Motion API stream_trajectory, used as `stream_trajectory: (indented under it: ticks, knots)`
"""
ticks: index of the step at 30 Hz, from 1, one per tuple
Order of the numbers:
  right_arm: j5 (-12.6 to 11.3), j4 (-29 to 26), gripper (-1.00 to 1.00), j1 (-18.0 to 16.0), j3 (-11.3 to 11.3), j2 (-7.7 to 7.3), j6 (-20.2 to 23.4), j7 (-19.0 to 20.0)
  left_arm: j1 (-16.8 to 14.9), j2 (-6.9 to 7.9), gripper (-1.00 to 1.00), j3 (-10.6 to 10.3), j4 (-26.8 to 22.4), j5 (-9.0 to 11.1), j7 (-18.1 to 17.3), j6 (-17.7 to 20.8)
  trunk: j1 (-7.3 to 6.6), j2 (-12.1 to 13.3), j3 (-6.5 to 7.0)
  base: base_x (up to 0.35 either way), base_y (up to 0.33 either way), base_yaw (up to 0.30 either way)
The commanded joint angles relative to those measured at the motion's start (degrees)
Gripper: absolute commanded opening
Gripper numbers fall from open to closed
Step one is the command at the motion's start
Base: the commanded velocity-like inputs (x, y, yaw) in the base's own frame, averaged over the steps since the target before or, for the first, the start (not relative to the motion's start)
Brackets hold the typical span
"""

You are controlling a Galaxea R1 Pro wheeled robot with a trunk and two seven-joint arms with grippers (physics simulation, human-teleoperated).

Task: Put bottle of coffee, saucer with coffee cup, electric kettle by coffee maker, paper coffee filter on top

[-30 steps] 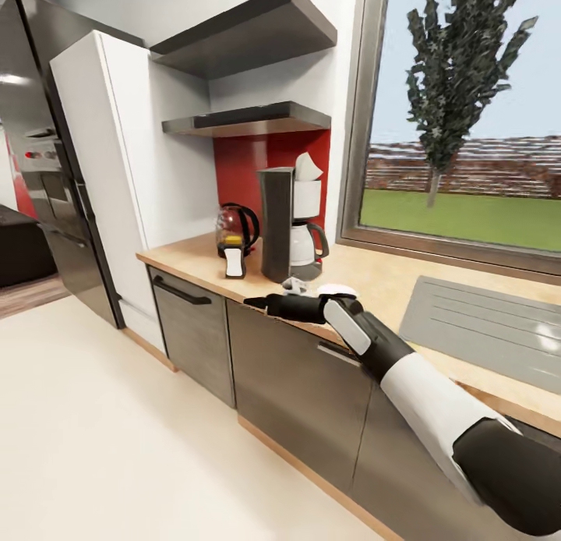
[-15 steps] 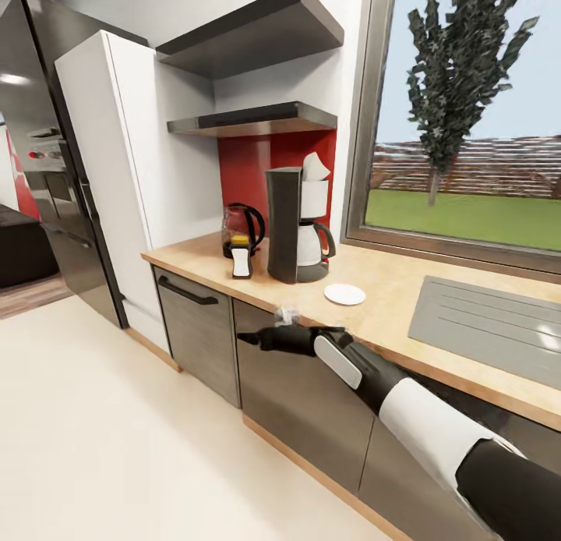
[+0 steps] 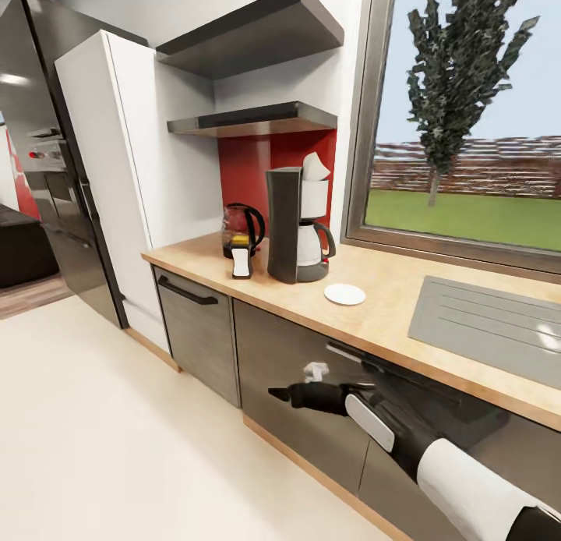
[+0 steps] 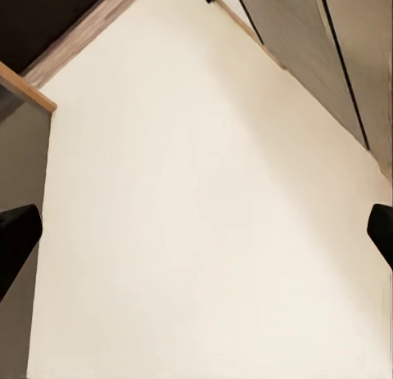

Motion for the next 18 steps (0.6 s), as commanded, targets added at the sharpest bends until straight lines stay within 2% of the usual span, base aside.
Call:
stream_trajectory:
  ticks: [1, 2, 3, 5, 6, 8, 10, 14, 15, 18]
  knots:
    - [-0.42, -0.05, 1.0, 0.81, 0.17, -0.71, -0.14, -0.03, -0.03, 0.0, 1.0, -0.2, -0.01, 0.34, -0.09, 0.6, -0.01, -0.03, -0.06, 0.0, 0.0, 0.0]
    - [-0.43, -0.06, 1.0, 1.75, 0.17, -1.31, -0.31, 0.0, -0.03, -0.03, 1.0, -0.25, -0.03, 0.34, 0.01, 0.6, -0.01, -0.03, -0.06, 0.0, 0.0, 0.0]
    - [-0.55, 0.0, 1.0, 6.4, 0.12, -4.51, -1.12, 0.12, -0.03, -0.24, 1.0, -0.35, -0.09, 0.34, 0.25, 0.56, -0.01, -0.03, -0.06, 0.0, 0.0, 0.0]
    - [-0.6, 0.01, 1.0, 7.95, 0.09, -5.66, -1.61, 0.49, -0.03, -0.31, 1.0, -0.3, -0.07, 0.37, 0.29, 0.54, -0.01, -0.03, -0.06, 0.0, 0.0, 0.0]
    - [-0.59, 0.03, 1.0, 9.69, 0.07, -6.83, -2.18, 1.44, -0.03, -0.35, 1.0, -0.25, -0.06, 0.38, 0.31, 0.53, -0.01, -0.03, -0.06, 0.0, 0.0, 0.0]
    - [-0.56, 0.16, 1.0, 11.71, 0.05, -7.98, -2.86, 2.82, -0.03, -0.38, 1.0, -0.17, -0.04, 0.36, 0.35, 0.52, -0.01, -0.03, -0.06, 0.0, 0.0, 0.0]
    - [-0.54, 1.05, 1.0, 15.16, 0.0, -9.64, -4.49, 4.99, -0.03, -0.4, 1.0, 0.47, -0.03, 0.35, 0.4, 0.51, -0.01, -0.03, -0.06, 0.0, 0.0, 0.0]
    - [-0.53, 3.58, 1.0, 19.35, -0.04, -11.75, -8.36, 7.93, -0.03, -0.47, 1.0, 2.46, -0.04, 0.34, 0.37, 0.51, -0.01, -0.03, -0.06, 0.0, 0.0, 0.0]
    - [-0.56, 5.52, 1.0, 21.14, -0.02, -12.7, -10.61, 9.66, -0.03, -0.48, 1.0, 3.44, -0.03, 0.34, 0.37, 0.51, -0.01, -0.03, -0.06, 0.0, 0.0, 0.0]
    - [-0.58, 9.5, 1.0, 23.39, -0.03, -13.66, -13.78, 13.1, -0.03, -0.5, 1.0, 4.34, -0.02, 0.34, 0.36, 0.51, -0.01, -0.03, -0.06, 0.0, 0.0, 0.0]
